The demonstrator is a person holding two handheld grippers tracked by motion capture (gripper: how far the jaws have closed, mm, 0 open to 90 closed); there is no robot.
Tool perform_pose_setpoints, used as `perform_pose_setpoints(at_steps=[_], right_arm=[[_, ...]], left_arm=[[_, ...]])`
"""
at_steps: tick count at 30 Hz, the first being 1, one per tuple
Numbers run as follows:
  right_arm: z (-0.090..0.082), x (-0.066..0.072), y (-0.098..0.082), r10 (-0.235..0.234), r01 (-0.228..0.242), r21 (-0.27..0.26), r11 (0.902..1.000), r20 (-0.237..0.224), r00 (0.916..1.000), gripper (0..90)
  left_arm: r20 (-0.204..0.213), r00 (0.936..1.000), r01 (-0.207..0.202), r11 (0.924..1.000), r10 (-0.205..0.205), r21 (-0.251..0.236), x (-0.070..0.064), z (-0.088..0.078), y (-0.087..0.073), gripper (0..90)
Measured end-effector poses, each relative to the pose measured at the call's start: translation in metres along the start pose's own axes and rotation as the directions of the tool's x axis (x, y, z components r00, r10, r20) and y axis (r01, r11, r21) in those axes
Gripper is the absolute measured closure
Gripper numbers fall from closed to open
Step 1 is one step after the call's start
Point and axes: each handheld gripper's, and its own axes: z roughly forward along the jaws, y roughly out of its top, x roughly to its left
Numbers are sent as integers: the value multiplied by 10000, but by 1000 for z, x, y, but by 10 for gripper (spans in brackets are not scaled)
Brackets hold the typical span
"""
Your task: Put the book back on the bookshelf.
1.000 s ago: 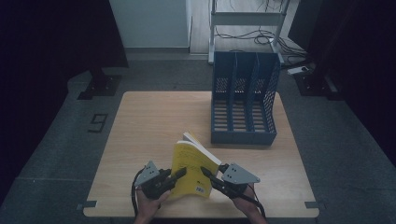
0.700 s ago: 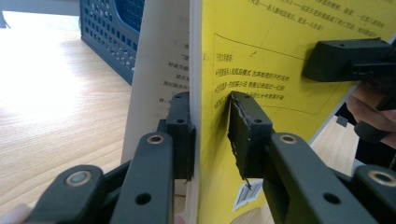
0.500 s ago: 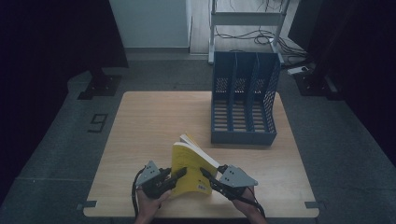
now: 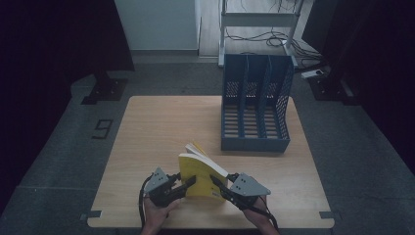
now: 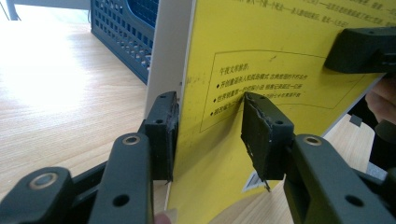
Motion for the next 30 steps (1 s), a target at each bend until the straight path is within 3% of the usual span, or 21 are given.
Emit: perform_pose_setpoints(at_steps=[11, 17, 23, 30], right_arm=[[0, -1, 1, 68, -68, 29, 10000, -151, 9999, 736], [1, -3, 0, 330, -332, -59, 9994, -352, 9988, 735], [6, -4, 1, 732, -744, -153, 9971, -675, 9950, 699], [15, -5, 2, 706, -721, -181, 9972, -758, 9946, 673]], left_arm=[[-89, 10000, 17, 9999, -18, -117, 1, -1, 0, 582], [-131, 9999, -68, 9999, 67, -116, 0, -1, 0, 587], [-143, 9998, -143, 9998, 141, -112, -1, -1, 1, 589], [-204, 9995, -247, 9996, 245, -115, -2, -1, 0, 602]])
